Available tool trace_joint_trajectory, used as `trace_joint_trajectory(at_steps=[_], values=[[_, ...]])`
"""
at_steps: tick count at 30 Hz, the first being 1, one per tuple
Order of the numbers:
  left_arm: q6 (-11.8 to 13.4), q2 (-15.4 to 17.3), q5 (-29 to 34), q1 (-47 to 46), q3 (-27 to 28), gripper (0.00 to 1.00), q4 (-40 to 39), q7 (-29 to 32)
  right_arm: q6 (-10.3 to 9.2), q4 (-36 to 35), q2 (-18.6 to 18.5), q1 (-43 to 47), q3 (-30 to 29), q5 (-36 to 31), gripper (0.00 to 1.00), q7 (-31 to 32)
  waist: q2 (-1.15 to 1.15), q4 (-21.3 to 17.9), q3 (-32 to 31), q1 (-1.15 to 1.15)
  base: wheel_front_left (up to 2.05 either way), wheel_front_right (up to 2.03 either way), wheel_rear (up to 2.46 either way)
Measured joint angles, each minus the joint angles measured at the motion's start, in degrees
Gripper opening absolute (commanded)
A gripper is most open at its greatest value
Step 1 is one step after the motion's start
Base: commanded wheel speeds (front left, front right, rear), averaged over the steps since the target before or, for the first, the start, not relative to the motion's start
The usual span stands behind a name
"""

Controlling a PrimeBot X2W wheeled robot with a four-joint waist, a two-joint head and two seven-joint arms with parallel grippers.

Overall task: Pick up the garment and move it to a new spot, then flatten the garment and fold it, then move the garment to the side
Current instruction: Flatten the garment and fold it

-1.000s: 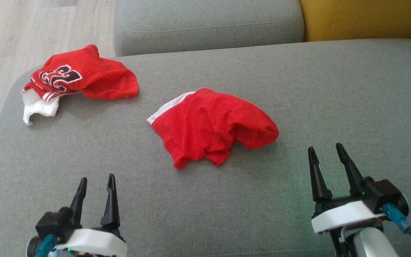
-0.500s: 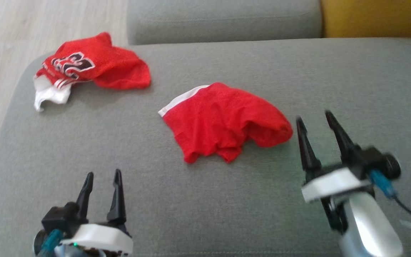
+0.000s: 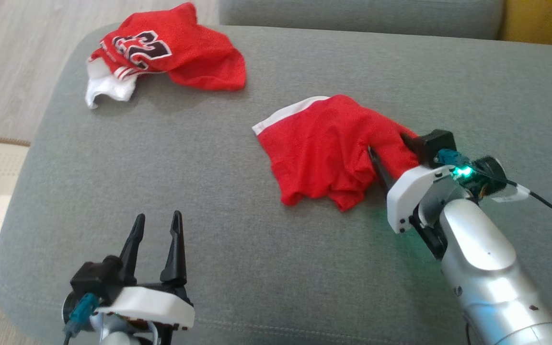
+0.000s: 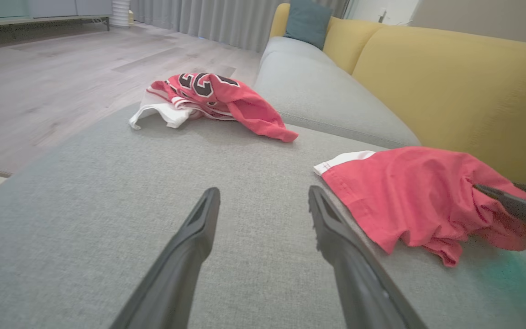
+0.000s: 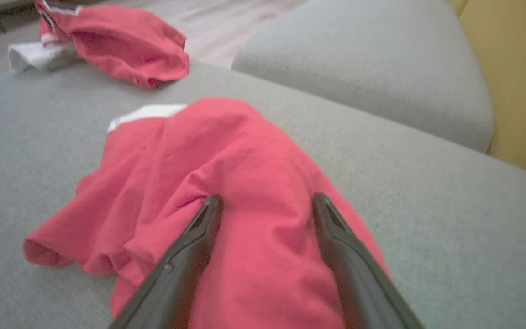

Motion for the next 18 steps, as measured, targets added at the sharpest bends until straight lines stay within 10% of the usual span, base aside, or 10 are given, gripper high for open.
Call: trace_joint_trajectory(at_steps=[2,6,18], values=[[0.31,0.0,0.0,0.01,-0.02,1.0,0.03,0.0,0.0,2.74,-0.21,-0.64,0.83,1.14,1.0,2.05,0.0,0.67,0.13,0.0,0.0,0.0,0.0],[0.32,0.01,0.0,0.02,-0.02,1.0,0.05,0.0,0.0,4.63,-0.21,-0.99,2.8,3.21,0.0,1.96,0.0,1.01,-0.26,0.0,0.0,0.0,0.0],[0.54,0.01,0.09,0.68,-0.01,1.0,0.05,0.0,0.0,3.43,-0.63,-2.3,8.61,4.6,0.0,-6.12,0.0,-1.38,-2.31,0.0,0.0,0.0,0.0]])
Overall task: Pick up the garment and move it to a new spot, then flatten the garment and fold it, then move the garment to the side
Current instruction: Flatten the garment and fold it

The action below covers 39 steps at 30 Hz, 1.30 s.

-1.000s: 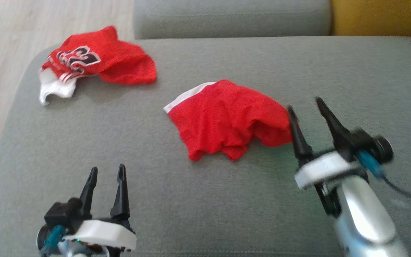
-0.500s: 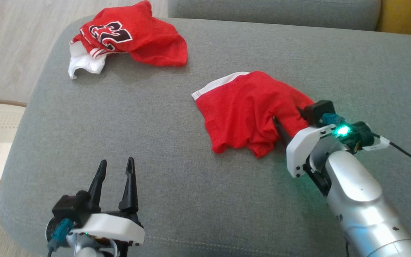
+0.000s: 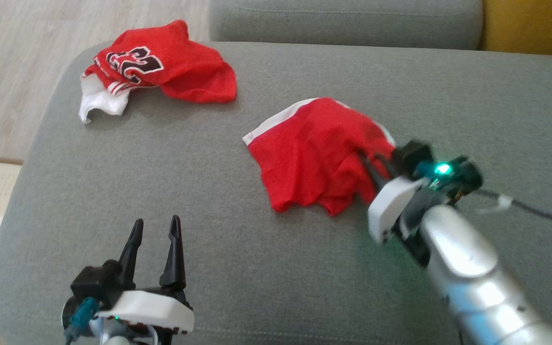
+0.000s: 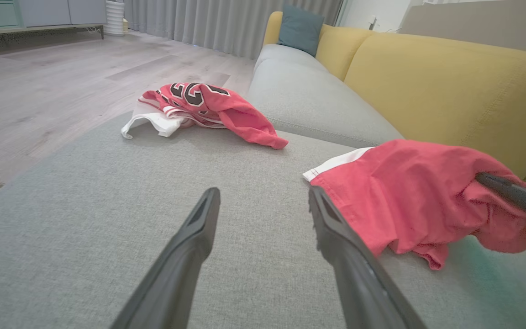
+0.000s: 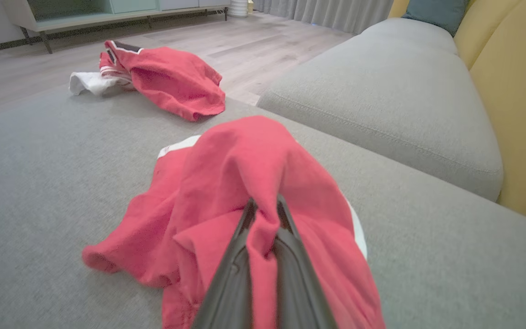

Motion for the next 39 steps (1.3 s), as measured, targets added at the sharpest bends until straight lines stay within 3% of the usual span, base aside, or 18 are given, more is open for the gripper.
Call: trace_joint_trajectory(at_steps=[9,20,21,23,24,26,32,39], values=[[0.0,0.01,0.07,1.88,0.04,1.0,-0.04,0.0,0.0,-4.24,0.75,11.79,7.75,0.53,0.0,-2.26,0.0,-2.57,-1.03,0.0,0.0,0.0,0.0],[-0.02,0.01,0.54,1.92,0.1,1.0,-0.04,0.0,0.0,-4.9,1.16,15.52,7.93,-0.65,0.0,-2.59,0.0,-4.68,-0.78,0.0,0.0,0.0,0.0],[-0.03,0.01,0.54,1.92,0.14,1.0,-0.04,0.0,0.0,-4.91,1.22,16.0,7.93,-0.65,0.03,-2.6,0.0,-4.84,-0.77,0.0,0.0,0.0,0.0],[-0.07,0.01,0.54,1.92,0.23,1.0,-0.03,0.0,0.0,-4.98,1.33,16.89,7.94,-0.65,0.27,-2.85,0.0,-5.22,-0.73,0.0,0.0,0.0,0.0],[-0.08,0.01,0.54,1.92,0.27,1.0,-0.03,0.0,0.0,-5.0,1.36,17.22,7.94,-0.63,0.44,-2.99,0.0,-5.44,-0.72,0.0,0.0,0.0,0.0],[-0.09,0.01,0.62,1.92,0.35,1.0,-0.04,0.0,0.0,-5.43,1.41,17.55,8.03,-0.22,1.0,-3.31,0.0,-5.95,-0.69,0.0,0.0,0.0,0.0],[-0.11,0.01,1.12,1.92,0.69,1.0,-0.11,0.0,0.0,-8.98,1.57,19.57,8.81,2.91,1.0,-4.17,0.0,-7.99,-0.68,0.0,0.0,0.0,0.0],[-0.25,0.01,1.12,1.93,1.29,1.0,-0.3,0.0,0.0,-17.41,1.67,23.35,3.38,3.38,1.0,-5.34,0.0,-9.77,-0.9,0.0,0.0,0.0,0.0]])
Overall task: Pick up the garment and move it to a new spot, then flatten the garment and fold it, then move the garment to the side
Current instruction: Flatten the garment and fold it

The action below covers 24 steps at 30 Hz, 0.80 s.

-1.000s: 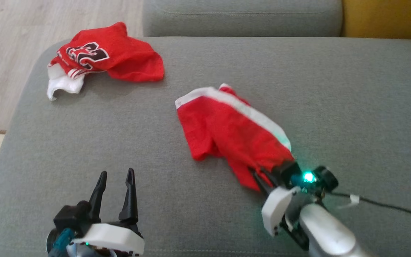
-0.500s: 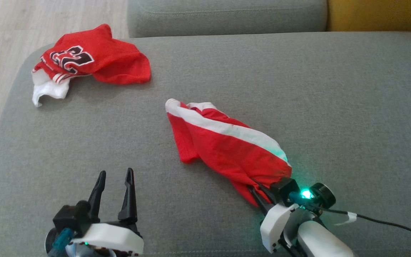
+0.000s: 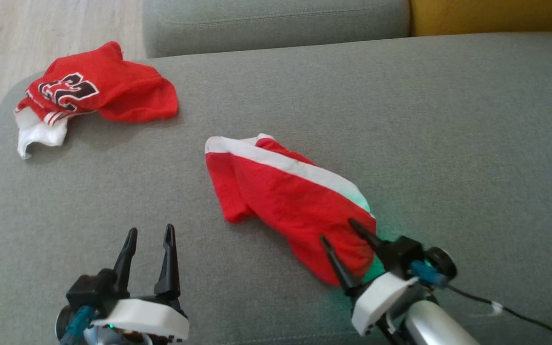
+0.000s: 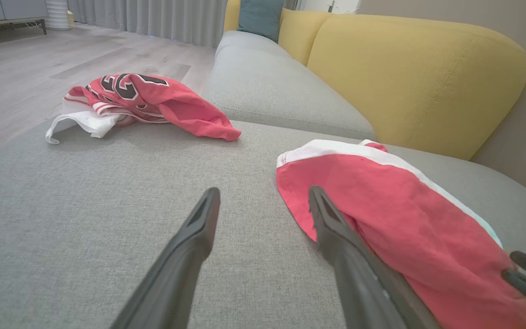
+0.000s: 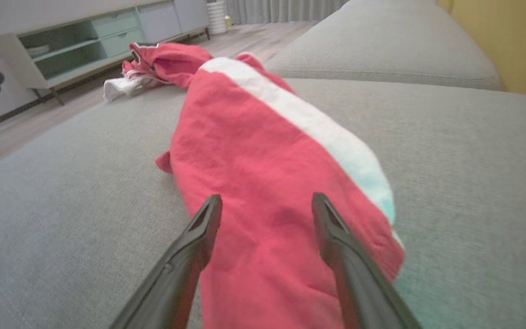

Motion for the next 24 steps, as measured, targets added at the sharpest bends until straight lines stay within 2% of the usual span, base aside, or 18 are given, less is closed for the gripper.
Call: trace_joint_trajectory(at_steps=[6,11,16,24], values=[[-0.07,-0.01,0.2,-0.03,0.13,1.0,-0.15,0.0,0.0,-7.04,0.12,2.27,-10.11,-1.62,1.0,1.9,0.0,-0.52,0.2,0.0,0.0,0.0,0.0],[-0.15,-0.01,0.41,-0.04,-0.11,1.0,-0.04,0.0,0.0,-7.55,0.13,2.2,-17.25,-5.36,1.0,5.05,0.0,0.36,0.16,0.0,0.0,0.0,0.0],[-0.19,0.0,0.41,-0.05,-0.49,1.0,0.33,0.0,0.0,-2.22,0.41,1.58,-18.39,-5.66,1.0,8.59,0.0,1.81,0.01,0.0,0.0,0.0,0.0],[-0.58,0.0,0.43,-0.04,-0.9,1.0,0.71,0.0,0.0,5.15,0.43,-0.96,-17.51,-3.82,1.0,9.95,0.0,3.65,-0.07,0.0,0.0,0.0,0.0]])
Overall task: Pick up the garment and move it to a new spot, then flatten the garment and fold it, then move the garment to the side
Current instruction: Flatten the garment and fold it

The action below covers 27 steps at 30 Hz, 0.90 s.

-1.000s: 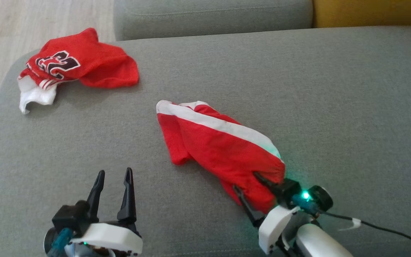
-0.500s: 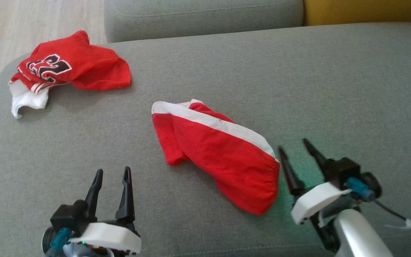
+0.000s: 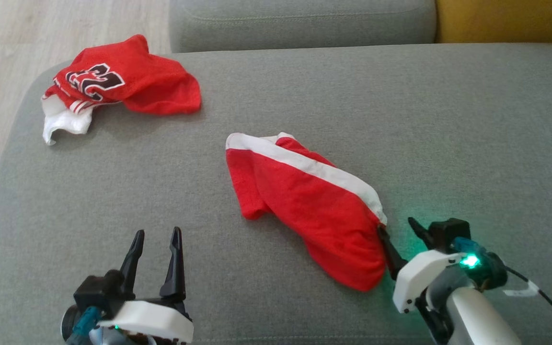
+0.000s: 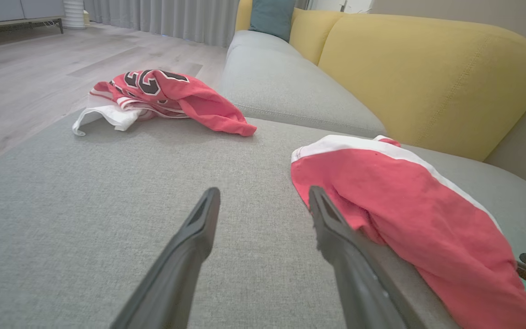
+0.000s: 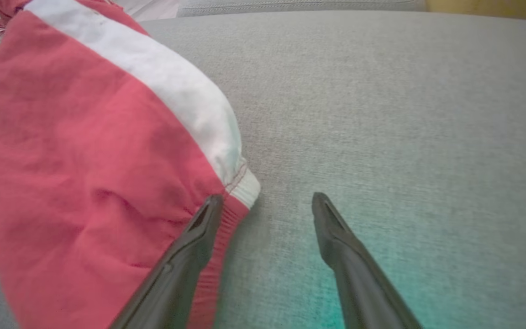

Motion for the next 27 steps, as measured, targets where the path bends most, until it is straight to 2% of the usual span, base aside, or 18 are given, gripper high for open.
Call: trace_joint_trajectory(at_steps=[10,11,14,15,17,18,20,24,27], values=[[0.02,0.0,0.33,0.0,0.07,1.0,0.0,0.0,0.0,5.52,-0.01,-3.61,7.05,6.94,1.0,0.15,0.0,0.82,0.53,0.0,0.0,0.0,0.0],[0.02,0.0,0.33,-0.01,0.07,1.0,0.0,0.0,0.0,6.11,-0.01,-4.02,7.46,7.17,0.91,-0.14,0.0,0.8,0.57,0.0,0.0,0.0,0.0],[0.02,0.0,0.33,-0.01,0.11,1.0,0.0,0.0,0.0,7.68,-0.02,-5.43,9.16,8.22,0.49,-0.7,0.0,0.68,0.69,0.0,0.0,0.0,0.0],[0.02,0.0,0.33,-0.01,0.11,1.0,0.0,0.0,0.0,8.11,-0.02,-5.86,9.75,8.78,0.42,-0.94,0.0,0.63,0.72,0.0,0.0,0.0,0.0],[0.01,0.0,0.33,-0.02,0.13,1.0,0.0,0.0,0.0,9.26,-0.02,-6.73,11.13,9.95,0.21,-1.07,0.0,0.57,0.76,0.0,0.0,0.0,0.0],[0.01,0.0,0.33,-0.02,0.13,1.0,0.0,0.0,0.0,9.71,-0.01,-7.05,11.5,10.36,0.21,-1.18,0.0,0.56,0.76,0.0,0.0,0.0,0.0],[0.01,0.0,0.34,-0.03,0.13,1.0,0.0,0.0,0.0,10.94,-0.02,-7.7,12.06,11.05,0.0,-1.87,0.0,0.59,0.8,0.0,0.0,0.0,0.0],[0.01,0.0,0.41,-0.1,0.21,1.0,0.0,0.0,0.0,13.1,-0.07,-9.42,11.13,10.57,0.0,-4.35,0.0,0.63,0.85,0.0,0.0,0.0,0.0],[0.01,0.0,0.41,-0.1,0.47,1.0,-0.03,0.0,0.0,14.52,-1.22,-11.21,8.55,7.33,0.0,-6.22,0.0,0.52,1.0,0.0,0.0,0.0,0.0]])
